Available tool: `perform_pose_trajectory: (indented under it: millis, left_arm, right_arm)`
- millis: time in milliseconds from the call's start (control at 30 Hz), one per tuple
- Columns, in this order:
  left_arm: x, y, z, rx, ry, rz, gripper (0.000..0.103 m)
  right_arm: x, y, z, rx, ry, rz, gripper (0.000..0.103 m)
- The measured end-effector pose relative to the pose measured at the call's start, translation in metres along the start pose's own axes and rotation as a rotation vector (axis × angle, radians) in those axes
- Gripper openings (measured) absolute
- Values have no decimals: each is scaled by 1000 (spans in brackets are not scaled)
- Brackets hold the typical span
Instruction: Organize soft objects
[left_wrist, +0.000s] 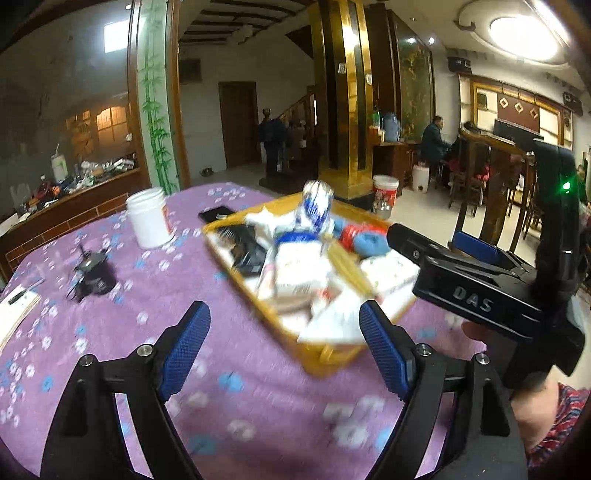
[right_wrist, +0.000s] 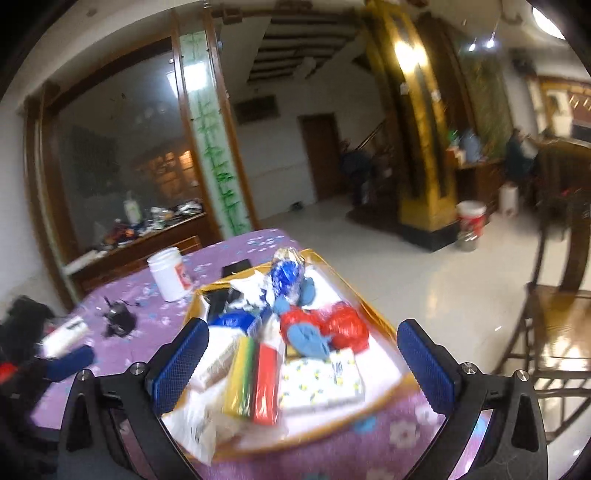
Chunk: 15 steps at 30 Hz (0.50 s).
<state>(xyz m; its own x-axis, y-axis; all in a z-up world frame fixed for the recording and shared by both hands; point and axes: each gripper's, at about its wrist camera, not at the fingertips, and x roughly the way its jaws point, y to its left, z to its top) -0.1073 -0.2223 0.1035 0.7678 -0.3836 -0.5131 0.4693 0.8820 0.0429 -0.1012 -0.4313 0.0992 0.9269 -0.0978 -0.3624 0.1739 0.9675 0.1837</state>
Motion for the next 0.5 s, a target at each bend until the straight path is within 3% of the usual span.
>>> perform_pose_trajectory:
  millis: [100,200,367,500]
  left_arm:
    - [-8,8,-10,27,-1,124,85]
    - [-11,7,-19,60,-12,197,91]
    - [-9,5,-25,77,-5,214,92]
    - [-15,-1,-28,106,-18,294,92]
  right_arm:
    - [-3,9,-17,26,-12,-40,103]
    - [-11,9,-16,15,-76,-92,103]
    - [-3,7,-15,21,-34,-109,103]
    - [-12,13,-18,-12,-79,-111,103]
